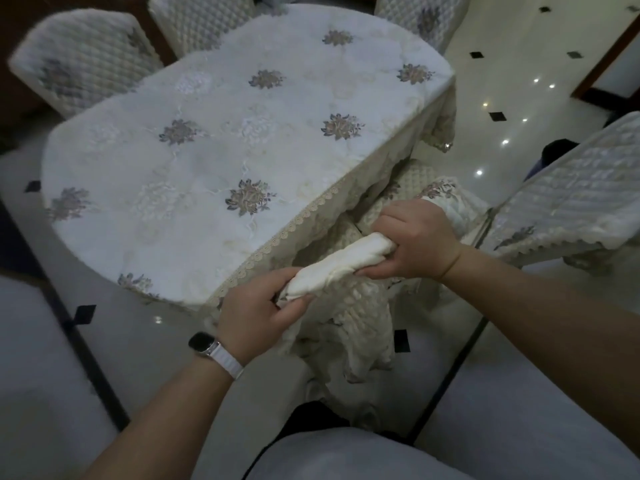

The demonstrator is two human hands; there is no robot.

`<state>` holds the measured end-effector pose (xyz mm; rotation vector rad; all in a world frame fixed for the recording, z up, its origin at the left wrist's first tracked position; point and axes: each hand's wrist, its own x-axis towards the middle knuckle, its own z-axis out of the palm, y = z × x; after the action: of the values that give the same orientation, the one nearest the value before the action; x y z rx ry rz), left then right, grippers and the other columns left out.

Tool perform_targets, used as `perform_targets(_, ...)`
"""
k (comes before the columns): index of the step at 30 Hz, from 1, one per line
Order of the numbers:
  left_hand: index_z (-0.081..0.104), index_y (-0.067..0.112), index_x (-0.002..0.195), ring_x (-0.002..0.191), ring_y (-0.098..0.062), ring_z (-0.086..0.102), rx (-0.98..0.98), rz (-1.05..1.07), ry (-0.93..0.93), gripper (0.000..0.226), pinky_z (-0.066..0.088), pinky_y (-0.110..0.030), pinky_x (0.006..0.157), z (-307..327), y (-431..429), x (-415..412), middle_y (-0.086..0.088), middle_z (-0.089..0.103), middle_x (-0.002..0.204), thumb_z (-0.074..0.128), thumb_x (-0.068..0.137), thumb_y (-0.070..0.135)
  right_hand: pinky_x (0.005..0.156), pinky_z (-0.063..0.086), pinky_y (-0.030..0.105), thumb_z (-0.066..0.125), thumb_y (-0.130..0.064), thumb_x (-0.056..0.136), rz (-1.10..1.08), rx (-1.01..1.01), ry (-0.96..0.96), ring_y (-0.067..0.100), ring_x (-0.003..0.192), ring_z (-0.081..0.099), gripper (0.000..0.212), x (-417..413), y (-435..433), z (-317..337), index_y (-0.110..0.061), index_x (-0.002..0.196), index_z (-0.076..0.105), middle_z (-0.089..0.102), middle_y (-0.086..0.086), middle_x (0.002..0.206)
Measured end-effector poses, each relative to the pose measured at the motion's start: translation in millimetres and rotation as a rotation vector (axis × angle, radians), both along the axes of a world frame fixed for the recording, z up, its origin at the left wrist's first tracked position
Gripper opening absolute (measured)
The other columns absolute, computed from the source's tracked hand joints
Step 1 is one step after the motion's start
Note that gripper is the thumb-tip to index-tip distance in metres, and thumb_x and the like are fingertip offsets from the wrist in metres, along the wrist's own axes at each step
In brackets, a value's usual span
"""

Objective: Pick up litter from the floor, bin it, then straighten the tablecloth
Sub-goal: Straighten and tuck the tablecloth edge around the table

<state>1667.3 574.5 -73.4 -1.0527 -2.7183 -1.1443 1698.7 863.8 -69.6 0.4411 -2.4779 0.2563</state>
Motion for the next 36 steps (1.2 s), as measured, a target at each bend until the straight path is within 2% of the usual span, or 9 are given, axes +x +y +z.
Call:
perform_targets(5, 0.056, 0.044, 0.118, 0.074, 0.002, 0.06, 0.049, 0.008, 0.023, 0.039, 0.05, -0.028, 0.057, 1, -1, -25, 0.019, 0.068, 0.087, 0.061, 0.08, 0.047, 0.051, 0.04, 0.034, 0.068, -0.069, 0.072, 0.036, -0.006, -0.035, 0.025, 0.056, 0.054, 0.061, -26, 1, 9, -0.008, 0.07, 0.066, 0.06, 0.005, 0.065)
perform_targets(9, 0.066, 0.042, 0.111, 0.075, 0.002, 0.06, 0.047, 0.024, 0.038, 0.033, 0.047, -0.021, 0.06, 3, 0, -43, 0.023, 0.066, 0.082, 0.061, 0.079, 0.049, 0.055, 0.047, 0.037, 0.07, -0.065, 0.073, 0.086, -0.002, -0.083, 0.026, 0.063, 0.06, 0.058, -42, 8, 17, -0.007, 0.083, 0.071, 0.065, 0.007, 0.074)
perform_targets(16, 0.065, 0.038, 0.113, 0.081, 0.003, 0.059, -0.015, 0.047, 0.144, 0.04, 0.044, -0.014, 0.06, 4, 2, -62, 0.021, 0.068, 0.089, 0.058, 0.08, 0.06, 0.049, 0.043, 0.036, 0.067, -0.07, 0.071, -0.01, -0.004, -0.053, 0.022, 0.055, 0.055, 0.059, -59, 3, 18, -0.011, 0.07, 0.067, 0.06, 0.003, 0.064)
perform_targets(20, 0.061, 0.042, 0.108, 0.074, 0.007, 0.054, -0.07, 0.092, 0.127, 0.04, 0.032, -0.004, 0.056, 6, 4, -62, 0.026, 0.06, 0.074, 0.053, 0.081, 0.07, 0.048, 0.044, 0.034, 0.062, -0.075, 0.072, 0.037, 0.039, -0.112, 0.023, 0.055, 0.057, 0.063, -65, 10, 23, -0.012, 0.075, 0.069, 0.062, 0.002, 0.064)
perform_targets(23, 0.065, 0.039, 0.097, 0.068, 0.007, 0.053, -0.053, 0.12, 0.132, 0.036, 0.037, -0.007, 0.054, 6, 6, -65, 0.024, 0.059, 0.069, 0.054, 0.081, 0.069, 0.047, 0.043, 0.035, 0.057, -0.079, 0.072, 0.08, 0.078, -0.185, 0.025, 0.054, 0.054, 0.067, -74, 14, 30, -0.013, 0.075, 0.068, 0.059, 0.002, 0.063)
perform_targets(26, 0.068, 0.033, 0.089, 0.061, 0.001, 0.055, -0.029, 0.158, 0.158, 0.035, 0.045, -0.023, 0.048, 7, 9, -66, 0.016, 0.063, 0.068, 0.058, 0.079, 0.066, 0.045, 0.04, 0.029, 0.063, -0.075, 0.07, 0.104, 0.066, -0.176, 0.023, 0.052, 0.054, 0.06, -79, 16, 32, -0.015, 0.073, 0.068, 0.058, 0.0, 0.062)
perform_targets(31, 0.07, 0.03, 0.086, 0.061, 0.005, 0.05, -0.043, 0.211, 0.172, 0.035, 0.034, -0.007, 0.051, 8, 17, -60, 0.021, 0.059, 0.066, 0.059, 0.078, 0.062, 0.047, 0.041, 0.026, 0.073, -0.068, 0.067, 0.157, 0.03, -0.114, 0.021, 0.054, 0.057, 0.051, -81, 22, 29, -0.018, 0.075, 0.069, 0.06, -0.001, 0.063)
perform_targets(34, 0.07, 0.029, 0.087, 0.065, 0.005, 0.052, -0.034, 0.222, 0.168, 0.034, 0.039, -0.01, 0.053, 4, 23, -51, 0.023, 0.059, 0.069, 0.061, 0.078, 0.06, 0.047, 0.039, 0.024, 0.069, -0.068, 0.07, 0.205, 0.01, -0.091, 0.019, 0.053, 0.055, 0.048, -78, 30, 23, -0.02, 0.075, 0.066, 0.059, -0.003, 0.062)
perform_targets(36, 0.068, 0.032, 0.09, 0.065, 0.001, 0.055, -0.035, 0.221, 0.16, 0.031, 0.047, -0.024, 0.05, 2, 28, -44, 0.02, 0.062, 0.07, 0.061, 0.077, 0.06, 0.044, 0.039, 0.026, 0.064, -0.07, 0.074, 0.241, 0.007, -0.084, 0.019, 0.05, 0.052, 0.052, -75, 37, 19, -0.018, 0.072, 0.063, 0.056, -0.003, 0.06)
